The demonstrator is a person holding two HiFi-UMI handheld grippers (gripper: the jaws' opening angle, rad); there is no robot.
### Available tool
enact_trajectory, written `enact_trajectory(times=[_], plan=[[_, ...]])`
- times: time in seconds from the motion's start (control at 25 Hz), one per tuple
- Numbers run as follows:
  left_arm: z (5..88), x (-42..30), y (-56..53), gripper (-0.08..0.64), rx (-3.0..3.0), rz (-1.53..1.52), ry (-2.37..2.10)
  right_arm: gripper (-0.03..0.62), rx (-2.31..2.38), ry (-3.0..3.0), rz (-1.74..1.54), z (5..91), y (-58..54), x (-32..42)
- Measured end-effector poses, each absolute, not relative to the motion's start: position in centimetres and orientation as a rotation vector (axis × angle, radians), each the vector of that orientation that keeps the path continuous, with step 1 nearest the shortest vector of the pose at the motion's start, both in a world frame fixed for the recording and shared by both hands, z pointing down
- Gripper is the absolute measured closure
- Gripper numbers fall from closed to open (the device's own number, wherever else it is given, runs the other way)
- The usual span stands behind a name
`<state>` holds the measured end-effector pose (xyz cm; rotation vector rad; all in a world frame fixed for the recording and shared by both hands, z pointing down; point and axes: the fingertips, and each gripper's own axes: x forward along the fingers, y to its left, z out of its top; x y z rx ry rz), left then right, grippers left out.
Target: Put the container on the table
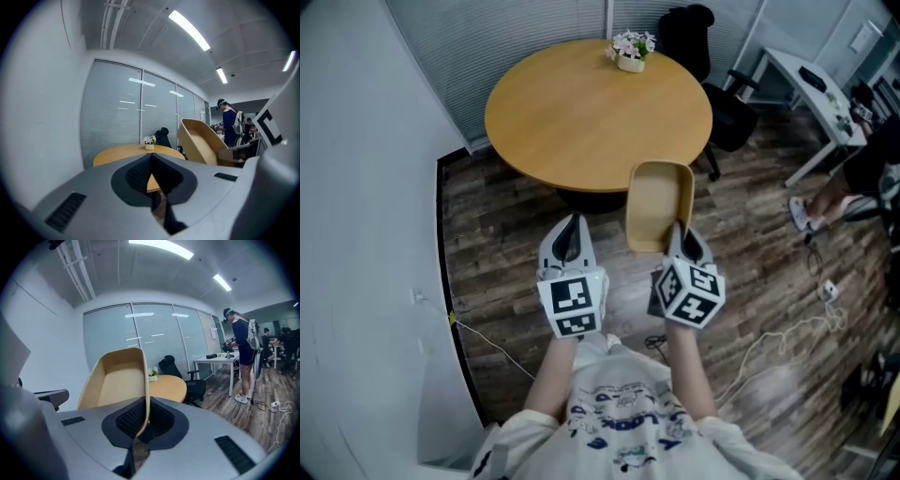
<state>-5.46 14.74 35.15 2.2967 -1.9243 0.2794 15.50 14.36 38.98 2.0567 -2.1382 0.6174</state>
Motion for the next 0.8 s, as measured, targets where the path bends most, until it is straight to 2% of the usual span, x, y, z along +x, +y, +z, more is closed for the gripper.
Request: enact_trajectory(times=[0.8], plan=[[35.9,-6.4,-6.2,0.557,2.341,0.273,-1.838,0.583,2.1,-2.095,0.643,39.4,-5.6,14.1]])
